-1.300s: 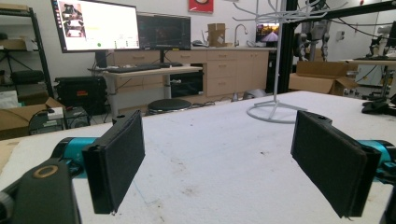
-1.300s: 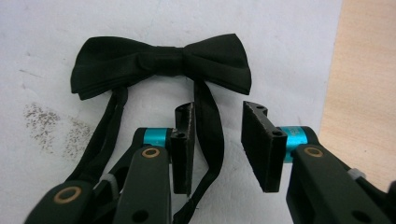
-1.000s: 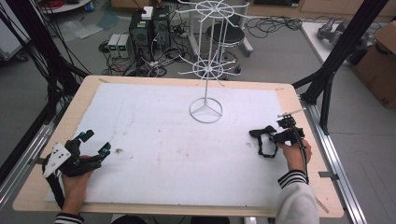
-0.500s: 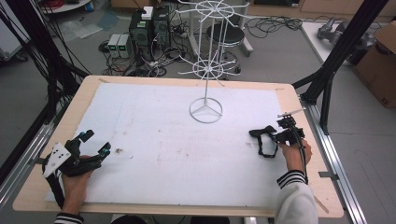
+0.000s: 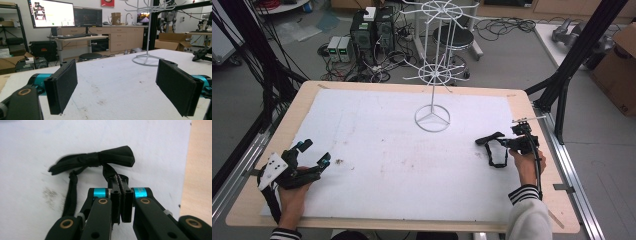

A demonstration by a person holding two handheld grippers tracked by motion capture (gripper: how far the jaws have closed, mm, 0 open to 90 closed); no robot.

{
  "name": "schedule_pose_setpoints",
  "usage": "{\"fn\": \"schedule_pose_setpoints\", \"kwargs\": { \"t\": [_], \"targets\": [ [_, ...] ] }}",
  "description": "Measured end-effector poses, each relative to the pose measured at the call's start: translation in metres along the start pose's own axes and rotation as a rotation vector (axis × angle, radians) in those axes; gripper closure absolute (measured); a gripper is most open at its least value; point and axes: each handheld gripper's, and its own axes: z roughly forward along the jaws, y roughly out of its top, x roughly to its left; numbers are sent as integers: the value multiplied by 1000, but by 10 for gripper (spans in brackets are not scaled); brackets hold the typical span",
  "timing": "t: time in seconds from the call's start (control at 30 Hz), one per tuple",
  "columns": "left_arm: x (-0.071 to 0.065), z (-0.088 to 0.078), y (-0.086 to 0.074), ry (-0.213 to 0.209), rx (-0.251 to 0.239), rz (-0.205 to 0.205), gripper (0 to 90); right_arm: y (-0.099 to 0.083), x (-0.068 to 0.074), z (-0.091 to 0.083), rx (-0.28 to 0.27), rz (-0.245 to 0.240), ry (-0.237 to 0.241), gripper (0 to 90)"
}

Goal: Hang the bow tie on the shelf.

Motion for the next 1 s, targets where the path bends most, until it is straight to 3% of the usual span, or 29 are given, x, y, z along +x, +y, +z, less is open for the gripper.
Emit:
{"fn": "schedule_pose_setpoints", "kwargs": {
  "t": [0.4, 0.6, 0.83, 0.87, 0.9, 1.0],
  "targets": [
    [0, 0, 0, 0, 0, 0, 176, 3, 5, -18, -209, 16, 132, 894],
    [0, 0, 0, 0, 0, 1, 177, 4, 10, -24, -283, 2, 172, 897],
    [0, 0, 0, 0, 1, 2, 177, 6, 19, -40, -434, -30, 227, 897],
    [0, 0, 0, 0, 1, 2, 176, 6, 19, -40, -434, -30, 227, 897],
    [0, 0, 0, 0, 0, 1, 177, 6, 21, -44, -478, -36, 249, 897],
    [0, 0, 0, 0, 0, 1, 176, 6, 25, -49, -530, -46, 278, 897]
  ]
}}
